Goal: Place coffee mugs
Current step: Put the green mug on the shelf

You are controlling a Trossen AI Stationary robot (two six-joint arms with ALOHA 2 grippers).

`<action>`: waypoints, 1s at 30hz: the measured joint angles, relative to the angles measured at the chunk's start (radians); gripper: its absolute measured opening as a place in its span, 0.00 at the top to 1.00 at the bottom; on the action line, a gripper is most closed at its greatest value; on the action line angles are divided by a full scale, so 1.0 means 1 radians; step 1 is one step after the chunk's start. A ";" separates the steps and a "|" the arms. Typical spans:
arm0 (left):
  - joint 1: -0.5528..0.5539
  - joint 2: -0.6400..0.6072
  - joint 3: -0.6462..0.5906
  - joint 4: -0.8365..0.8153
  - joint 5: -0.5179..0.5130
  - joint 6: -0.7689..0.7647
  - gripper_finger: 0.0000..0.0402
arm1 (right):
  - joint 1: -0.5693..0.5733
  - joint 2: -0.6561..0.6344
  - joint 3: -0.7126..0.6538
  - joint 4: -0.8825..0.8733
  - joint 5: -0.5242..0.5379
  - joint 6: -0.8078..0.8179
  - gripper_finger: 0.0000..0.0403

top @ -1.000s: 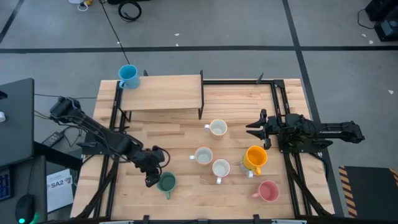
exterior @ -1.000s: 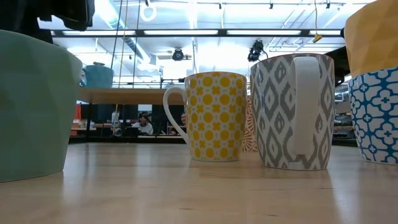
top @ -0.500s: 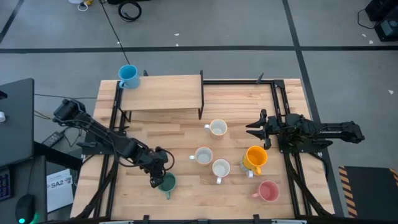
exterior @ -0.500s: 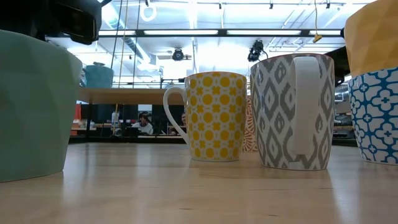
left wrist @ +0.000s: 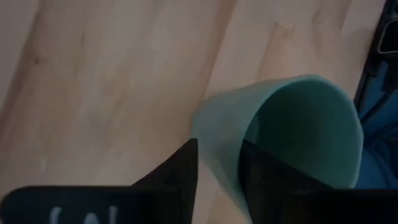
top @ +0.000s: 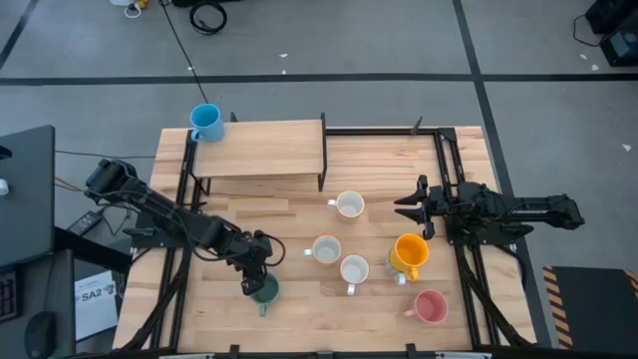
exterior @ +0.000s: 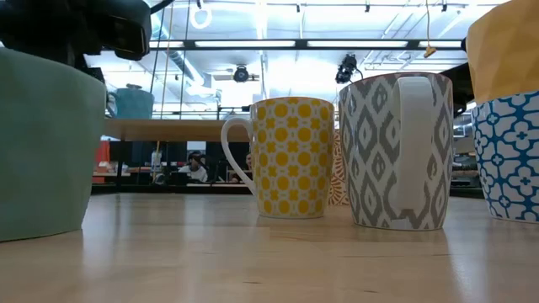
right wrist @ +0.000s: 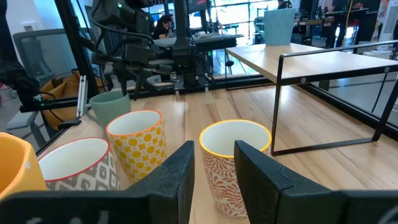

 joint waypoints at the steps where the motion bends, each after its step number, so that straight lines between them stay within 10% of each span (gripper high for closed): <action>1: 0.006 0.000 0.000 -0.003 -0.001 0.015 0.77 | 0.000 0.000 0.000 0.000 0.000 0.000 0.71; 10: 0.089 0.000 0.000 -0.006 -0.005 0.207 0.95 | 0.000 0.000 0.000 0.000 0.000 0.000 0.71; 30: 0.412 0.000 0.167 -0.177 0.031 0.903 0.94 | 0.000 0.000 0.000 0.008 0.000 0.000 0.71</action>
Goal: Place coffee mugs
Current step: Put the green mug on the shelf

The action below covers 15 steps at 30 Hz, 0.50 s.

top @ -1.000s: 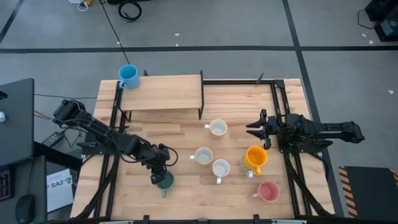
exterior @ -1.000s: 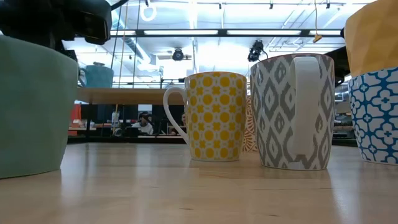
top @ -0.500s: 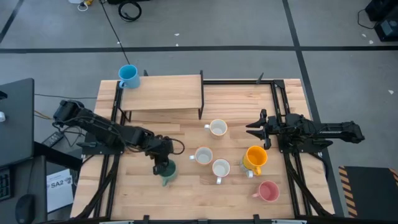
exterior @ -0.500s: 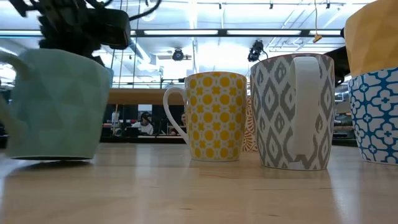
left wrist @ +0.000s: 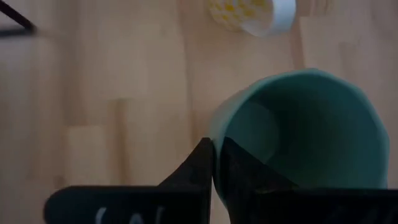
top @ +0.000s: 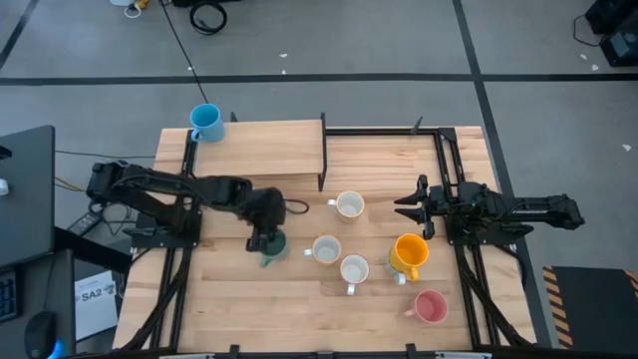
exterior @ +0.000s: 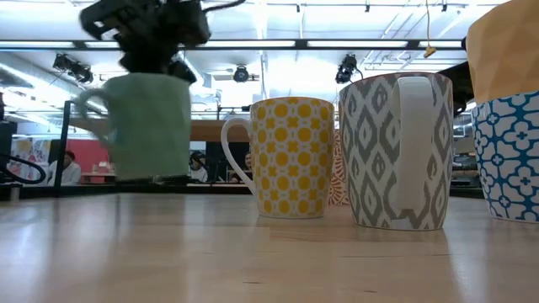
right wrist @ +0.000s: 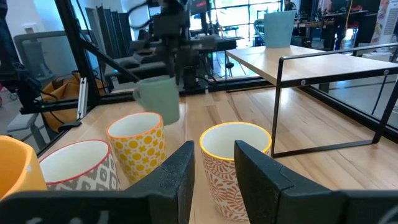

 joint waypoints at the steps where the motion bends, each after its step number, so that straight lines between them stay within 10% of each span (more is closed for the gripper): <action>1: 0.012 0.000 0.021 -0.012 -0.006 0.032 0.94 | 0.000 0.000 0.000 0.000 0.000 0.000 0.71; 15: 0.089 0.005 0.085 -0.039 -0.014 0.446 0.93 | 0.000 0.000 0.000 0.000 0.000 0.000 0.71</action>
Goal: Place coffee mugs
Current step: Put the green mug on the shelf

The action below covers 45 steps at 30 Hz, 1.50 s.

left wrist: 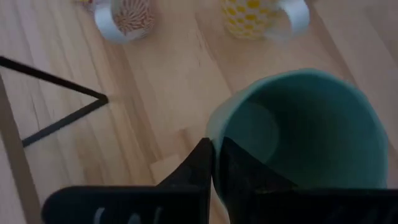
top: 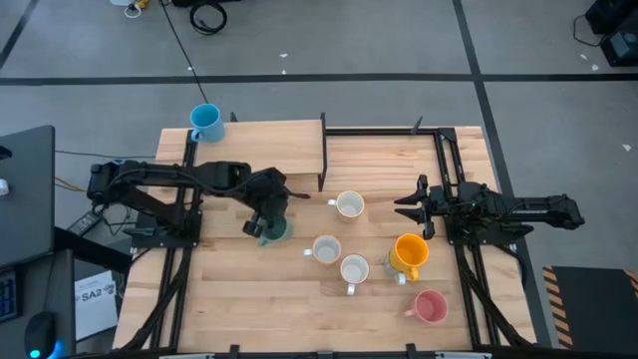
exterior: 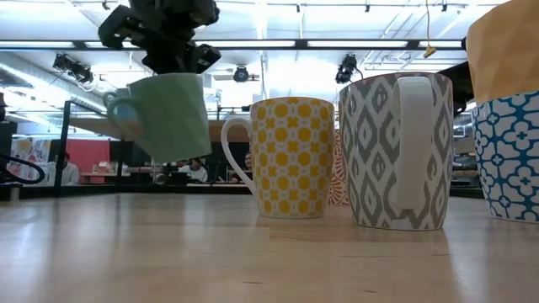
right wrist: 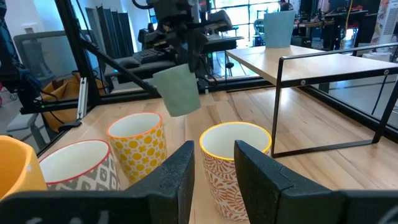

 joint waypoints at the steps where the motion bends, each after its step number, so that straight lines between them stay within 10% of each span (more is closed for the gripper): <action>1: 0.000 0.006 -0.005 -0.001 0.002 0.006 0.93 | 0.000 0.000 0.000 0.000 0.000 0.000 0.71; 20: 0.000 0.182 -0.022 -0.010 0.003 0.079 0.91 | 0.000 0.000 0.000 0.000 0.000 0.000 0.71; 45: -0.037 0.184 -0.015 -0.011 -0.098 0.022 0.52 | 0.000 0.000 0.000 0.000 0.000 0.000 0.71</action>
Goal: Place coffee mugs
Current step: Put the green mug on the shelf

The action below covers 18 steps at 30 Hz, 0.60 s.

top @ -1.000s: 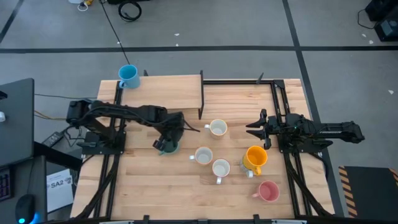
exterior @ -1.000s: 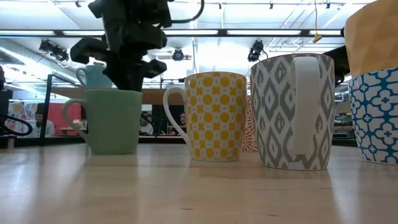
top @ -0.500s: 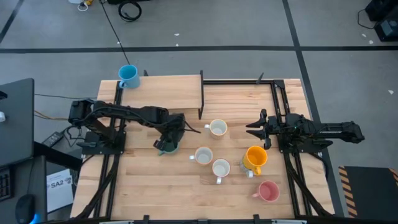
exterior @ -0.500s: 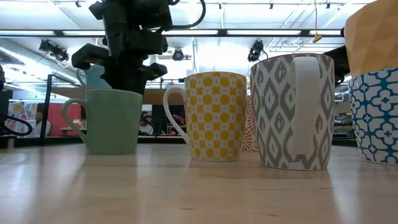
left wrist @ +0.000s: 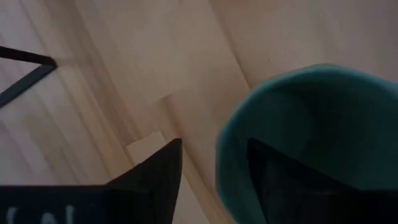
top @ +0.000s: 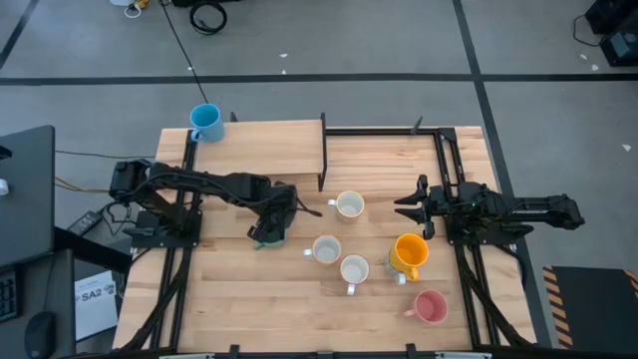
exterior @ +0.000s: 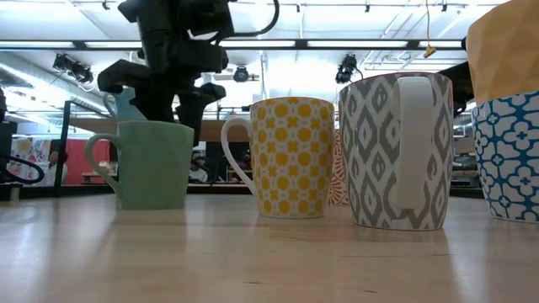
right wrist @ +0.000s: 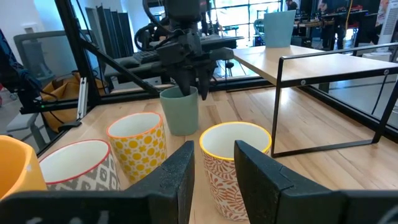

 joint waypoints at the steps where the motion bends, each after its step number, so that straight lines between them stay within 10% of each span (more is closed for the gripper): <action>1: -0.005 0.000 0.011 -0.007 0.000 0.000 0.52 | 0.000 0.000 0.000 0.000 0.000 0.000 0.71; 12: -0.059 -0.001 0.238 -0.136 -0.081 -0.065 0.53 | 0.000 0.000 0.000 0.000 0.000 0.000 0.71; 18: -0.105 -0.001 0.408 -0.332 -0.083 -0.359 0.53 | 0.000 0.000 0.000 0.000 0.000 0.000 0.71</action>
